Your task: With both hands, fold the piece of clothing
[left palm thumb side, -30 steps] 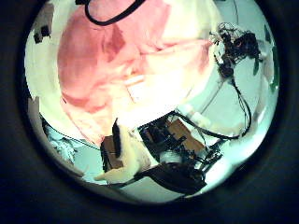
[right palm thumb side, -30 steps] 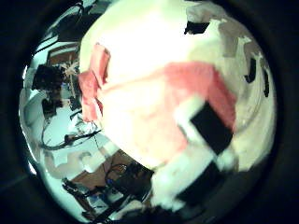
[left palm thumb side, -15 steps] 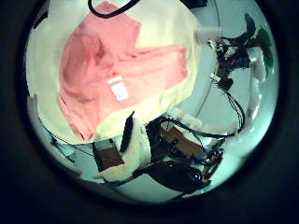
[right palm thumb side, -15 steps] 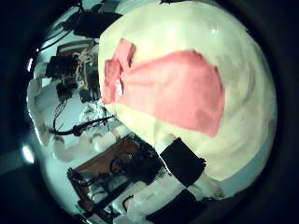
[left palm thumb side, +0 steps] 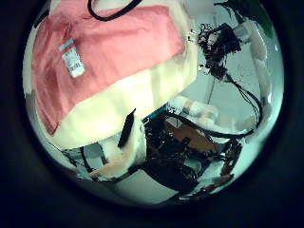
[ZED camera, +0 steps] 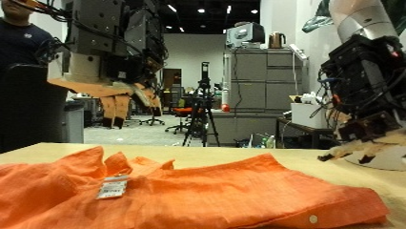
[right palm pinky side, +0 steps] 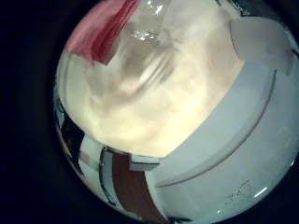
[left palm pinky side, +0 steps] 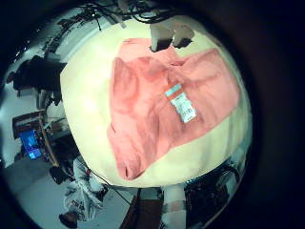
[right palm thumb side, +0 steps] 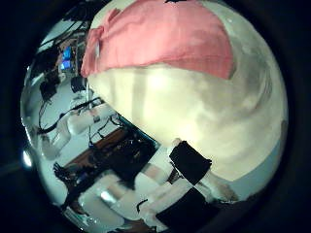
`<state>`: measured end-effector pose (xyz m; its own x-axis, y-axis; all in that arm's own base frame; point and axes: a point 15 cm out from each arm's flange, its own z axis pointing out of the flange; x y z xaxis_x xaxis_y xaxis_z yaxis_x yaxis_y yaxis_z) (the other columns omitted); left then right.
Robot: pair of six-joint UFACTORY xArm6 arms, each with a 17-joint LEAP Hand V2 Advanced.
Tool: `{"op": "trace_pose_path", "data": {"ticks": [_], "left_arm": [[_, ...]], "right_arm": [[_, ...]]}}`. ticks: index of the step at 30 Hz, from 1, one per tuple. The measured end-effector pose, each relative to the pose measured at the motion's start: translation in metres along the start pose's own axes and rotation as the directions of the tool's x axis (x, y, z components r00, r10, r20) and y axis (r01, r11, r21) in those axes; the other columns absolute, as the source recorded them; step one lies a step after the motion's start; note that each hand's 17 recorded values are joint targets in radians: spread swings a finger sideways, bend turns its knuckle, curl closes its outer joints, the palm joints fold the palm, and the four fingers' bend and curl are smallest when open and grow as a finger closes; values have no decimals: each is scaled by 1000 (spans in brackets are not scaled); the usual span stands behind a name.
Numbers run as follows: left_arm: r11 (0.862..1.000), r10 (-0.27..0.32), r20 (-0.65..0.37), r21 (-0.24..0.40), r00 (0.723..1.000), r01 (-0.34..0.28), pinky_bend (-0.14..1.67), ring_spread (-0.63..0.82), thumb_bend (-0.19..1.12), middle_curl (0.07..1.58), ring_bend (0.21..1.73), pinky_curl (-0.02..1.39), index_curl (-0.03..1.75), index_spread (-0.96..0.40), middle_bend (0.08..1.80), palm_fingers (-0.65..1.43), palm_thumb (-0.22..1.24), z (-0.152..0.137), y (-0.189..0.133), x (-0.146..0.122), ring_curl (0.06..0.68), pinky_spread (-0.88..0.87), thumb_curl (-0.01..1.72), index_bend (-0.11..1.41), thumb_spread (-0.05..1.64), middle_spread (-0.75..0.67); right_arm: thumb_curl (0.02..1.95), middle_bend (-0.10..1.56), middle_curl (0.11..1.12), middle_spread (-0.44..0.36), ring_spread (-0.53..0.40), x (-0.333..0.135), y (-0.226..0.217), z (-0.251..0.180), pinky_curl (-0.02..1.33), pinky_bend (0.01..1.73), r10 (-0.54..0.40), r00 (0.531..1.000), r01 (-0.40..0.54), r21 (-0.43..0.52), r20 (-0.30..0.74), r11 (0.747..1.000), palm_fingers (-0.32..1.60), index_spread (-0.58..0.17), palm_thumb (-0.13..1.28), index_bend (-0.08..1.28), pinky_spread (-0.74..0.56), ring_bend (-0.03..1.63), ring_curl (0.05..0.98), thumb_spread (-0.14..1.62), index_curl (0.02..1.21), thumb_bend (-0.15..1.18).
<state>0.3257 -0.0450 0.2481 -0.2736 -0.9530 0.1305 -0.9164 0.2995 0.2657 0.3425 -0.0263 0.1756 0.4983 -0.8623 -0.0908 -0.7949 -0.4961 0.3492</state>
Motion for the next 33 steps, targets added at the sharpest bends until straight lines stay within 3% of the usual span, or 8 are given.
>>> {"op": "trace_pose_path", "data": {"ticks": [6, 14, 19, 24, 27, 28, 29, 33], "left_arm": [[1000, 17, -33, -12, 999, -17, 337, 570, -20, 288, 428, 312, 266, 149, 189, -31, 378, 8, 6, 18, 239, 521, 329, 147, 1134, 402], [999, 26, -33, 25, 999, -25, 321, 575, -20, 295, 429, 311, 258, 151, 194, -19, 385, -8, 11, 26, 238, 510, 319, 148, 1137, 393], [1000, 10, -15, 11, 1000, -9, 318, 577, -19, 299, 432, 313, 256, 151, 195, -18, 388, -4, 12, 14, 238, 511, 315, 148, 1138, 383], [1000, 2, -19, -1, 1000, -2, 320, 579, -19, 301, 434, 314, 254, 151, 192, -19, 395, 2, 15, 9, 236, 514, 314, 150, 1135, 389], [1000, 5, -21, 5, 1000, -5, 321, 576, -20, 300, 435, 314, 254, 151, 192, -19, 396, 3, 15, 9, 235, 515, 314, 150, 1134, 388], [1000, 7, -20, 8, 1000, -6, 321, 575, -20, 300, 436, 314, 254, 151, 192, -19, 396, 3, 14, 9, 235, 515, 313, 150, 1134, 387], [1000, 7, -19, 12, 1000, -7, 321, 574, -20, 300, 436, 314, 254, 151, 192, -19, 396, 2, 14, 9, 235, 515, 313, 150, 1134, 384], [1000, 6, -19, 17, 1000, -5, 320, 572, -19, 303, 436, 314, 253, 151, 194, -18, 399, 1, 14, 10, 234, 515, 314, 149, 1136, 387]], "right_arm": [[325, 167, 282, -12, 205, 7, -31, 10, 361, 218, 20, 997, -18, 41, -70, 999, -33, -387, 615, 166, 354, 193, 243, 1095, 299, -25], [323, 190, 282, -4, 176, 19, -40, 30, 355, 235, 60, 985, -67, -37, -161, 997, 45, -349, 622, 167, 311, 214, 252, 1038, 292, -23], [326, 221, 299, -79, 117, 21, -43, 33, 343, 212, 55, 985, -64, -49, -166, 997, 185, -339, 644, 180, 264, 252, 264, 1018, 296, -20], [341, 384, 347, -122, -59, 20, -42, 35, 289, 191, 68, 984, -77, -49, -167, 996, 689, -313, 703, 216, 109, 413, 276, 1007, 314, -8], [355, 446, 378, -161, -172, 22, -43, 31, 301, 277, 70, 983, -77, -34, -171, 996, 968, -330, 746, 188, -64, 547, 313, 998, 322, -9], [366, 533, 419, -187, -228, 23, -45, 29, 341, 427, 71, 982, -76, -20, -176, 997, 1287, -349, 785, 217, -230, 641, 354, 996, 347, -3], [373, 598, 449, -191, -250, 23, -47, 27, 370, 488, 71, 981, -73, -5, -181, 997, 1392, -356, 803, 270, -296, 694, 387, 991, 381, -4], [401, 819, 548, -188, -270, 32, -46, 19, 468, 715, 85, 978, -78, 46, -190, 996, 1499, -367, 890, 510, -413, 893, 478, 985, 497, -1]]}}
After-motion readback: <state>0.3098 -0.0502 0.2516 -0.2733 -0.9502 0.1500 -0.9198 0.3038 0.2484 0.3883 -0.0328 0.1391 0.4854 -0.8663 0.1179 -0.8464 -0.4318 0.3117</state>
